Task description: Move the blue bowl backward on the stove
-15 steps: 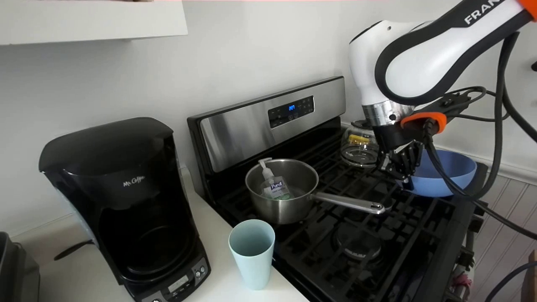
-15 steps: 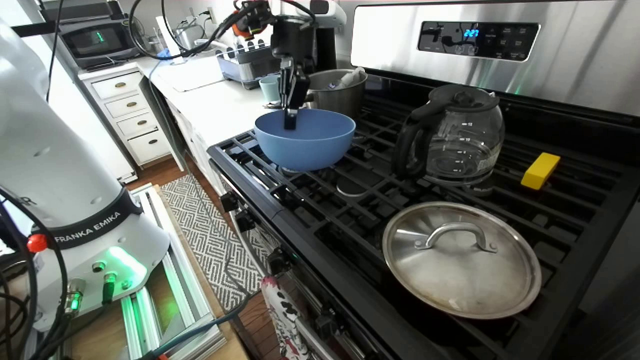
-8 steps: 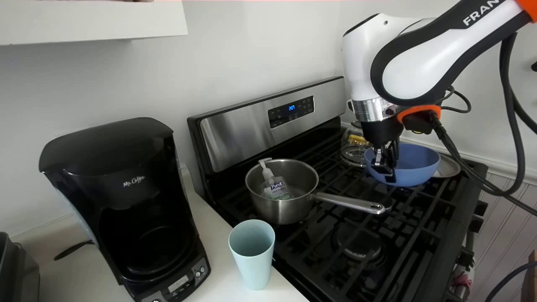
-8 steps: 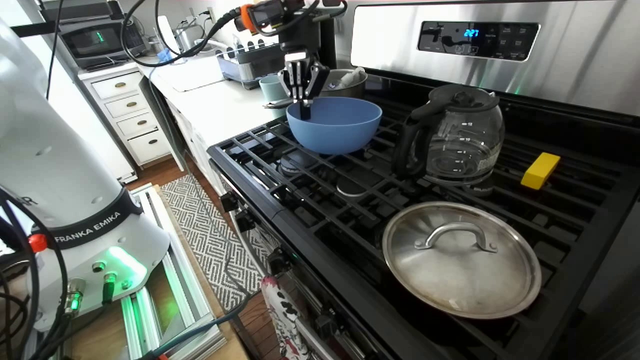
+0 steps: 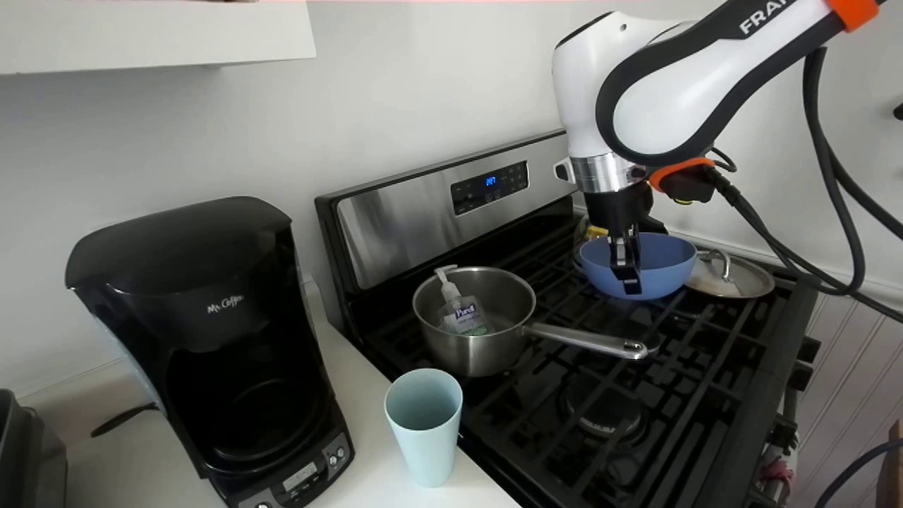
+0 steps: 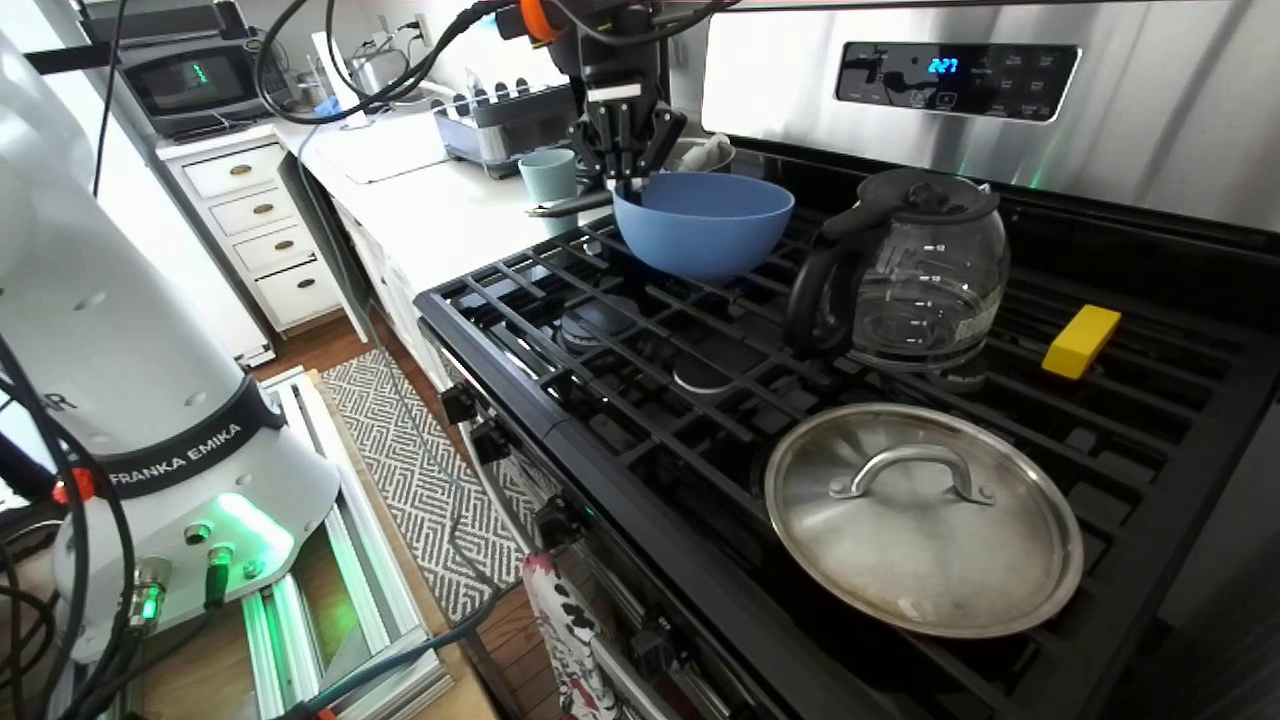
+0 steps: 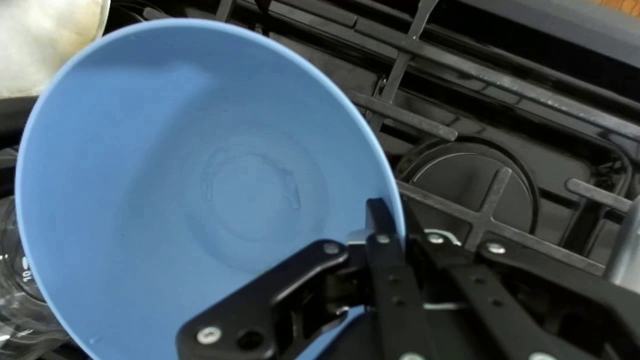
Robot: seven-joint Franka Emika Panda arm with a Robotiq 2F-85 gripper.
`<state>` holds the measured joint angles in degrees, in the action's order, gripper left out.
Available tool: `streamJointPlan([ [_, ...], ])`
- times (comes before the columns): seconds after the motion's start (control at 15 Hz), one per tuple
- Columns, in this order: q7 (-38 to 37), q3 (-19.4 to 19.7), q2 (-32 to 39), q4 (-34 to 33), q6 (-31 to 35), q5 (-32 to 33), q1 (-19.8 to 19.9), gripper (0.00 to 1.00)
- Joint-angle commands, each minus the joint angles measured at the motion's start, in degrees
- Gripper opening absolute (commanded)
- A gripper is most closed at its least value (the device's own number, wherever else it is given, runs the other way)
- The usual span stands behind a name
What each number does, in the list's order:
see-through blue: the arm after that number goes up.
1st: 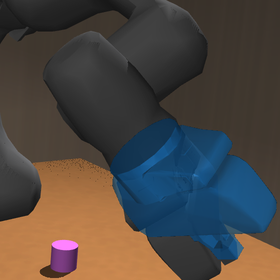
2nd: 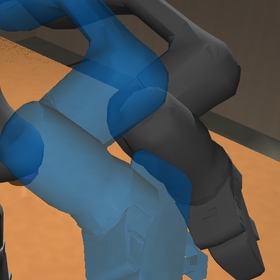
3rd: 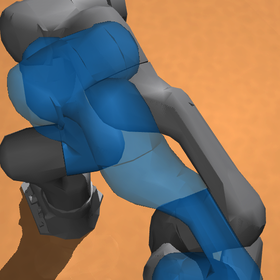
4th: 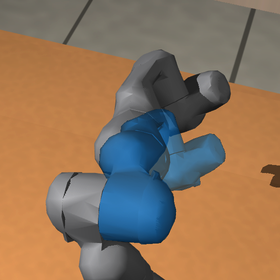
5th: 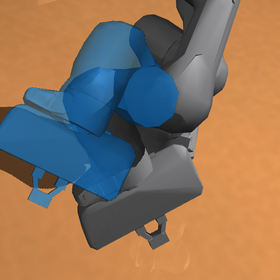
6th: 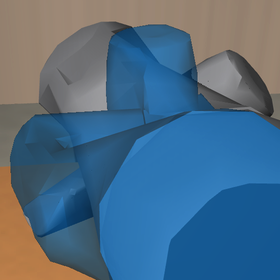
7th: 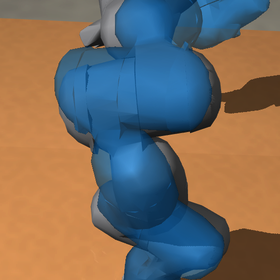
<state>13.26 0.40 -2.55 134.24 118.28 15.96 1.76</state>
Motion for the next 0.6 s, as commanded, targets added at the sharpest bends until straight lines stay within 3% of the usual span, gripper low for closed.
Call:
streamJointPlan([
  [0.0,0.02,0.25,0.39,-0.34,-0.13,-0.01,-0.31,0.01],
  [0.27,7.58,0.67,1.85,0.23,9.18,0.77,-0.11,0.01],
  [0.53,9.46,0.61,5.93,-2.46,13.26,2.85,-0.09,0.01],
])
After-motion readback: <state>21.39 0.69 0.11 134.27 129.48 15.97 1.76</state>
